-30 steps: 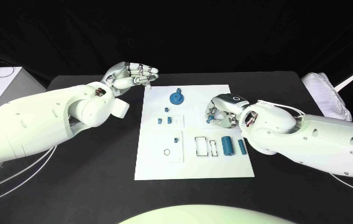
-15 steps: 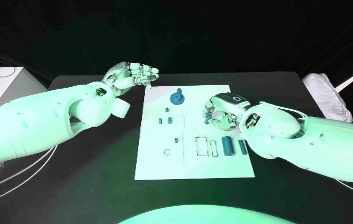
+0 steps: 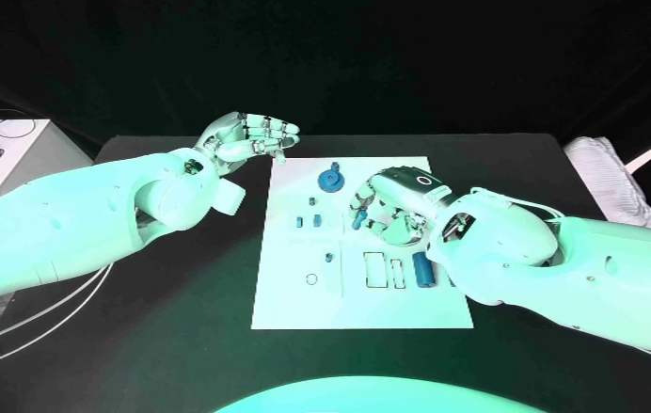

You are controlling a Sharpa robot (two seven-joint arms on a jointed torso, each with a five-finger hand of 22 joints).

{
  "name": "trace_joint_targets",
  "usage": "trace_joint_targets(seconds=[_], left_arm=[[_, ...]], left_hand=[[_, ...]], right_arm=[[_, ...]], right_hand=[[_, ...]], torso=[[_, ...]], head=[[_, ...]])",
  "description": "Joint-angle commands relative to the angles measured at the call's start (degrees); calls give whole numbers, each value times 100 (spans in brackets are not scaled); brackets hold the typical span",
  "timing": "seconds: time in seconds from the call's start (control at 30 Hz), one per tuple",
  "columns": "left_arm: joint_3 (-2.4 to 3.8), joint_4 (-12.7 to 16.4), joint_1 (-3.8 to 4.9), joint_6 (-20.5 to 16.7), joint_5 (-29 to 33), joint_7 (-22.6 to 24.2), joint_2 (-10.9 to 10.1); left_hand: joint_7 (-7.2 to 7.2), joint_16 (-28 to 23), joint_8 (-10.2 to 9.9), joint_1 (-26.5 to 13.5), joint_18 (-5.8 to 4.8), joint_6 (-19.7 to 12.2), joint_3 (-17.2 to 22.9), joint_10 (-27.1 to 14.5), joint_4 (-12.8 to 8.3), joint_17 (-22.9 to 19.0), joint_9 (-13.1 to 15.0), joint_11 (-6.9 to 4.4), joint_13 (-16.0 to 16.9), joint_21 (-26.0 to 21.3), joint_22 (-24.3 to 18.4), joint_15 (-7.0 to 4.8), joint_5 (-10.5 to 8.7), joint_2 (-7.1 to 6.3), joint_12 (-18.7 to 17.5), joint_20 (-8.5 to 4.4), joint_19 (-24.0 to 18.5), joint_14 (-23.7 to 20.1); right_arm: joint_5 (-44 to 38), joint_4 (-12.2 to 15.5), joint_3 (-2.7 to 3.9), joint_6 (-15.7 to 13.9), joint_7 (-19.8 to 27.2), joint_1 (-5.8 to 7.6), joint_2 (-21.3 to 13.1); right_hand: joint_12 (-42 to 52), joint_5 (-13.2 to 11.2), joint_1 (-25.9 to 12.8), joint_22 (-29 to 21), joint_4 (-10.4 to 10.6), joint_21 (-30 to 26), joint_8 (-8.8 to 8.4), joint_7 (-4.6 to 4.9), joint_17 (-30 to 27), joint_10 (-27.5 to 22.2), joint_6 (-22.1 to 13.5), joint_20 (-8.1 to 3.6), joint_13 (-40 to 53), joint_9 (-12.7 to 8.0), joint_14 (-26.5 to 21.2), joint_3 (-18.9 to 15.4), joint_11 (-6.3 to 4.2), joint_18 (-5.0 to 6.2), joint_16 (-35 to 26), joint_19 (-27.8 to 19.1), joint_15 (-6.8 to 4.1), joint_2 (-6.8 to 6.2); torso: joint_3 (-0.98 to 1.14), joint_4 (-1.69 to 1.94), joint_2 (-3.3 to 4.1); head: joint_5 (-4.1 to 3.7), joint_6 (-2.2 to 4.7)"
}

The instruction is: Assemble the parts on the task board

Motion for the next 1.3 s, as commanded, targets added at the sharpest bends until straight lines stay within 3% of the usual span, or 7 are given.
trace_joint_targets(seconds=[0.03, 0.2, 0.37, 0.6, 0.87, 1.3], left_arm=[[5, 15, 2, 70, 31, 60, 22], [5, 22, 1, 71, 31, 59, 21], [5, 26, 0, 77, 31, 60, 32], [5, 31, 0, 86, 32, 55, 43], [5, 30, 0, 88, 33, 48, 39], [5, 30, 1, 89, 33, 33, 35]], left_hand=[[4, -24, 3, -8, 82, 21, -24, 37, -7, -7, -10, -19, 1, -34, -10, 21, -12, 54, 28, -6, 23, 12], [4, -24, 3, -8, 82, 21, -24, 37, -7, -7, -10, -19, 1, -34, -10, 21, -12, 54, 28, -6, 23, 12], [4, -24, 3, -8, 82, 21, -24, 37, -7, -7, -10, -19, 1, -34, -10, 21, -12, 54, 28, -6, 23, 12], [2, -31, 4, -7, 82, 24, -27, 31, -11, -10, -13, -21, -3, -41, -15, 19, -11, 62, 38, -9, 29, 13], [2, -31, 4, -7, 82, 24, -27, 31, -11, -10, -13, -21, -3, -41, -15, 19, -11, 62, 38, -9, 29, 13], [2, -34, 4, -11, 81, 24, -33, 29, -13, -12, -14, -21, -4, -46, -18, 19, -13, 59, 43, -10, 29, 13]], right_arm=[[3, 79, -3, -137, 198, -108, 129], [-32, 77, -2, -246, 297, -333, 375], [-76, -52, -5, -287, 337, -520, 608], [-192, -255, -19, -292, 332, -729, 855], [-337, -464, -43, -237, 233, -877, 1034], [-581, -631, -75, -101, 126, -974, 1158]], right_hand=[[19, 38, -17, 863, -55, -4, 37, -4, -23, 725, 23, -40, 332, 9, 59, 9, -513, -33, -7, 219, -37, 72], [13, 38, -26, 863, -66, -7, 37, -3, -22, 723, 22, -41, 334, 11, 58, 17, -512, -32, -7, 218, -36, 73], [10, 39, -31, 861, -74, -13, 38, -2, -30, 723, 21, -42, 335, 13, 57, 21, -511, -31, -11, 216, -36, 73], [5, 39, -37, 858, -85, -23, 38, -2, -32, 723, 19, -42, 337, 15, 56, 29, -511, -30, -12, 214, -36, 74], [-4, 41, -53, 856, -110, -35, 38, -1, -38, 724, 15, -42, 342, 19, 55, 46, -510, -27, -16, 210, -35, 76], [-18, 46, -80, 860, -156, -32, 41, -2, -35, 730, 15, -43, 352, 27, 56, 71, -509, -28, -15, 210, -35, 71]], torso=[[-5, -5, -6], [6, -7, -2], [-12, 4, -3], [-2, 5, 2], [2, 6, 8], [2, 4, 7]], head=[[37, -23], [87, -26], [123, -43], [154, -61], [195, -90], [211, -127]])
